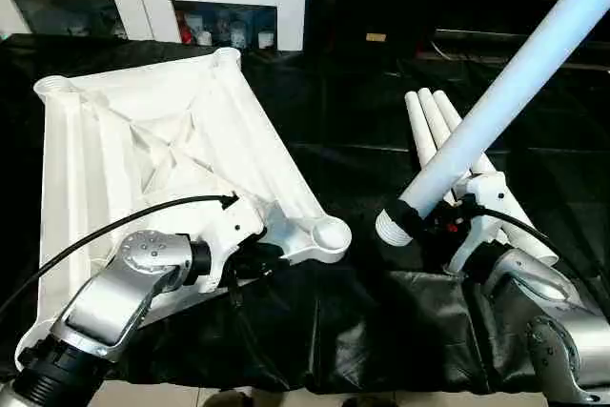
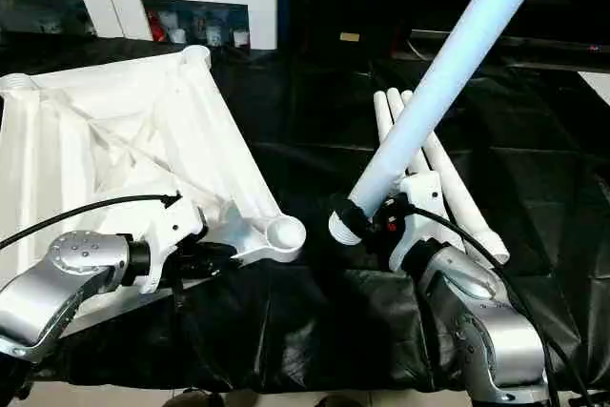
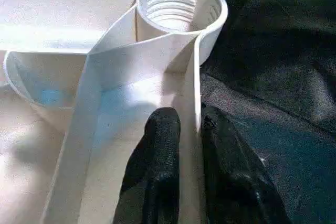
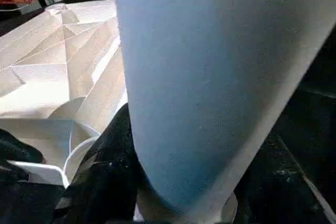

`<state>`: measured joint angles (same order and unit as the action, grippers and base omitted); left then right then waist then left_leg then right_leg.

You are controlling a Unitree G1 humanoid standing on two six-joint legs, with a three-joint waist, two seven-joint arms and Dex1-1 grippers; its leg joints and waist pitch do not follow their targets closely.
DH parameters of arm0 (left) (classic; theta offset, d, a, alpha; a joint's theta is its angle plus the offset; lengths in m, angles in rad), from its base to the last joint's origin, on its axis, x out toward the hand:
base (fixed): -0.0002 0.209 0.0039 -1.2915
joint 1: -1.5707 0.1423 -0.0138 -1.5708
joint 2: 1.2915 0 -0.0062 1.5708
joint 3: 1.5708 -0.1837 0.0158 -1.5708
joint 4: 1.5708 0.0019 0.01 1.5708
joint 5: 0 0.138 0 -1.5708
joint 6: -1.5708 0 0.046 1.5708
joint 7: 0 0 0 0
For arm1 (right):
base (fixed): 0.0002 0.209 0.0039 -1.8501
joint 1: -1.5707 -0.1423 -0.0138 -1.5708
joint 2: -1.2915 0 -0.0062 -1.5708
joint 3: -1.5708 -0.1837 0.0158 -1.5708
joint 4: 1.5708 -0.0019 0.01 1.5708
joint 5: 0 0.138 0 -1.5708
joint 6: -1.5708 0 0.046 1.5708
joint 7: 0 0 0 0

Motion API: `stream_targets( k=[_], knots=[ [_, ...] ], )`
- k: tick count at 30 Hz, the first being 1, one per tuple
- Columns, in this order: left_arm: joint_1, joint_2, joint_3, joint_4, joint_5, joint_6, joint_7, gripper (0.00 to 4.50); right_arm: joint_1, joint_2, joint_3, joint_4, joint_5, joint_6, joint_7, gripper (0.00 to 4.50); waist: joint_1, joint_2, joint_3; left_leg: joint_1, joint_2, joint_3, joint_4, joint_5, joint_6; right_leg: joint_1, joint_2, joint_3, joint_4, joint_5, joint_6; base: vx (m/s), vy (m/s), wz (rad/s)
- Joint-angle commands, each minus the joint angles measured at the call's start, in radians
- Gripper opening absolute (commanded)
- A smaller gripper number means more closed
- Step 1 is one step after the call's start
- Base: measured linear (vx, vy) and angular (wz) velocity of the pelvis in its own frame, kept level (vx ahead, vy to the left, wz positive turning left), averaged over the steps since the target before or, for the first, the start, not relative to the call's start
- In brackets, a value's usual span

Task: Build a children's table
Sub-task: Insert table leg to table base

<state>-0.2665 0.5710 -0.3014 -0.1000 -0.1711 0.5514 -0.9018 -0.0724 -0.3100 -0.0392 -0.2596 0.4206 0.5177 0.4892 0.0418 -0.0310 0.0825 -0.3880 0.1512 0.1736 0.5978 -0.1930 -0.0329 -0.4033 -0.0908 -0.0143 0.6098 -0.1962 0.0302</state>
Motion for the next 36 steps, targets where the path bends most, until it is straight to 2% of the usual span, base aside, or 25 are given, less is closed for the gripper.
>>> stream_targets(
  k=[1,6,11,16,17,20,21,25,32,36],
  knots=[
    [0.000,0.003,0.007,0.001,0.013,0.007,0.011,0.43,-0.009,-0.013,-0.002,0.004,-0.002,-0.003,0.006,1.92,0.004,0.000,-0.049,0.019,0.063,-0.021,-0.095,-0.251,-0.004,0.026,-0.045,0.030,-0.077,-0.269,-0.188,0.000,0.000,0.00],
    [-0.005,0.022,-0.032,0.015,0.043,-0.030,-0.010,0.01,-0.024,-0.020,0.007,0.017,-0.010,-0.006,0.017,1.92,0.004,0.000,-0.051,0.018,0.063,-0.021,-0.094,-0.240,-0.003,0.028,-0.045,0.031,-0.076,-0.251,-0.185,0.000,0.000,0.00],
    [-0.031,0.020,-0.093,0.044,0.076,-0.136,-0.068,0.00,-0.064,-0.046,0.029,0.041,0.000,0.017,0.069,1.92,0.009,-0.001,-0.054,0.022,0.064,-0.018,-0.092,-0.236,-0.001,0.026,-0.045,0.031,-0.075,-0.247,-0.190,0.000,0.000,0.00],
    [-0.095,-0.046,-0.127,0.118,0.077,-0.219,-0.106,0.00,-0.114,-0.078,0.071,0.079,0.004,0.036,0.138,1.92,0.024,-0.003,-0.061,0.030,0.065,-0.011,-0.085,-0.192,0.007,0.025,-0.043,0.031,-0.067,-0.176,-0.211,0.000,0.000,0.00],
    [-0.105,-0.057,-0.132,0.129,0.077,-0.224,-0.108,0.00,-0.121,-0.081,0.077,0.085,0.001,0.036,0.145,1.92,0.031,-0.003,-0.063,0.033,0.066,-0.008,-0.083,-0.178,0.010,0.026,-0.045,0.030,-0.066,-0.165,-0.217,0.000,0.000,0.00],
    [-0.147,-0.095,-0.153,0.188,0.099,-0.256,-0.109,0.00,-0.149,-0.094,0.104,0.117,-0.019,0.040,0.167,1.92,0.043,-0.010,-0.067,0.030,0.067,-0.002,-0.079,-0.145,0.020,0.029,-0.046,0.031,-0.061,-0.127,-0.222,0.000,0.000,0.00],
    [-0.150,-0.097,-0.155,0.193,0.100,-0.258,-0.110,0.00,-0.150,-0.095,0.107,0.118,-0.021,0.040,0.167,1.92,0.046,-0.009,-0.067,0.028,0.068,-0.001,-0.079,-0.135,0.024,0.031,-0.048,0.030,-0.059,-0.119,-0.223,0.000,0.000,0.00],
    [-0.174,-0.120,-0.166,0.252,0.110,-0.283,-0.122,0.00,-0.159,-0.096,0.121,0.141,-0.037,0.036,0.170,1.92,0.046,-0.009,-0.067,0.027,0.069,0.004,-0.080,-0.156,0.012,0.030,-0.048,0.030,-0.064,-0.162,-0.212,0.000,0.000,0.00],
    [-0.207,-0.142,-0.175,0.328,0.119,-0.309,-0.161,0.00,-0.190,-0.081,0.142,0.223,-0.062,-0.003,0.175,1.92,0.047,-0.005,-0.065,0.030,0.072,0.003,-0.083,-0.208,-0.009,0.025,-0.051,0.031,-0.070,-0.229,-0.203,0.000,0.000,0.00],
    [-0.221,-0.151,-0.178,0.350,0.127,-0.324,-0.174,0.00,-0.199,-0.077,0.147,0.249,-0.069,-0.012,0.181,1.92,0.046,-0.005,-0.066,0.027,0.072,0.001,-0.084,-0.208,-0.011,0.027,-0.051,0.030,-0.070,-0.238,-0.199,0.000,0.000,0.00]
  ],
)
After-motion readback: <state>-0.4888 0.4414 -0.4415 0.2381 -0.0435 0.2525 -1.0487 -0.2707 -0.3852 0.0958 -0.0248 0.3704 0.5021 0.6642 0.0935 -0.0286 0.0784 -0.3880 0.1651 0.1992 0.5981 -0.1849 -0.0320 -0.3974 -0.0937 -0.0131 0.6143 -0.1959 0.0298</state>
